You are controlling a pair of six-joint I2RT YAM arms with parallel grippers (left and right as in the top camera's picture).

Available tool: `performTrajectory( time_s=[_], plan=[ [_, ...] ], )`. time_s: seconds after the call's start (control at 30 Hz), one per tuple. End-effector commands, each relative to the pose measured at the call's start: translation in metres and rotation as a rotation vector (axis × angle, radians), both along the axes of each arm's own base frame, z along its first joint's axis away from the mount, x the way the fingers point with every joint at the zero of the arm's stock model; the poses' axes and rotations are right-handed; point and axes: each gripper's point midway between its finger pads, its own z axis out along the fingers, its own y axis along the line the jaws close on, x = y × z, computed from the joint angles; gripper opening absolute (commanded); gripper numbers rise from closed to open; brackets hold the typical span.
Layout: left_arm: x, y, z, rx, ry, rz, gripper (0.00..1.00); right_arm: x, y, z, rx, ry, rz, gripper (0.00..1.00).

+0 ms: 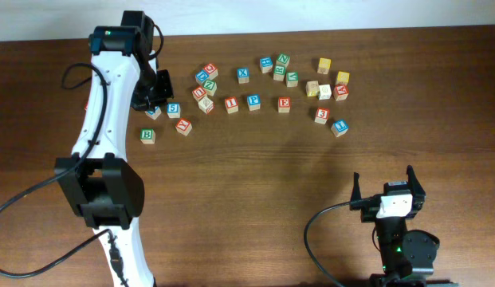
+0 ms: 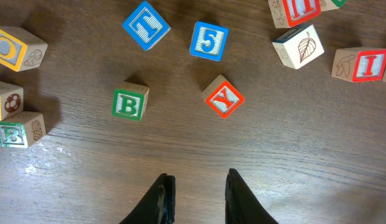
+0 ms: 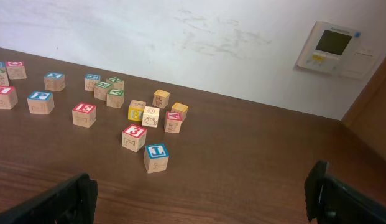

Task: Spell out ICRA
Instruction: 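Move the left gripper rightward above the blocks toward the red I block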

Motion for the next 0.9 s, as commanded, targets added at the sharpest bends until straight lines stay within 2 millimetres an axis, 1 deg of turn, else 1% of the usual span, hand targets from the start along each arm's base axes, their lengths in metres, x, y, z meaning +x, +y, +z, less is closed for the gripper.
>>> performTrajectory(
  time_s=[0.0,0.1,0.13,0.17,0.23,0.27,0.3,0.33,0.4,0.53,0.63,0.8,0.83,0.87],
  plan=[
    [-0.001,-0.003,-0.005,-0.017,0.014,-0.003,0.21,0.000,0.002,-0.002,0.005,0.004,0.008,0.98],
    [-0.001,-0.005,-0.005,-0.021,0.014,-0.005,0.22,0.000,0.002,-0.002,0.005,0.004,0.008,0.98],
    [0.000,-0.008,-0.005,-0.036,0.012,-0.009,0.26,0.000,0.001,-0.002,0.005,0.004,0.008,0.98],
    [0.001,-0.013,-0.005,-0.057,0.009,-0.014,0.33,0.000,0.002,-0.002,0.005,0.004,0.008,0.98],
    [0.002,-0.024,-0.004,-0.097,0.002,-0.026,0.40,0.000,0.002,-0.002,0.005,0.004,0.008,0.98],
    [0.002,-0.028,-0.004,-0.101,0.002,-0.035,0.48,0.000,0.002,-0.002,0.005,0.004,0.008,0.98],
    [0.001,-0.031,-0.004,-0.100,0.003,-0.042,0.59,0.000,0.002,-0.002,0.005,0.004,0.008,0.98],
    [0.001,-0.035,-0.004,-0.100,0.002,-0.052,0.65,0.000,0.002,-0.002,0.005,0.004,0.008,0.98],
    [0.002,-0.041,-0.004,-0.100,-0.004,-0.065,0.67,0.000,0.001,-0.002,0.005,0.004,0.008,0.98],
    [0.004,-0.050,-0.003,-0.102,-0.018,-0.084,0.77,0.000,0.001,-0.002,0.005,0.004,0.008,0.98],
    [0.003,-0.054,-0.003,-0.102,-0.016,-0.093,0.79,0.000,0.002,-0.002,0.005,0.004,0.008,0.98],
    [0.000,-0.066,-0.003,-0.102,-0.014,-0.122,0.82,0.000,0.002,-0.002,0.005,0.004,0.008,0.98],
    [0.000,-0.068,-0.004,-0.102,-0.013,-0.126,0.87,0.000,0.002,-0.002,0.005,0.004,0.008,0.98],
    [-0.001,-0.070,-0.004,-0.102,-0.012,-0.131,0.88,0.000,0.001,-0.002,0.005,0.004,0.008,0.98]
  ],
)
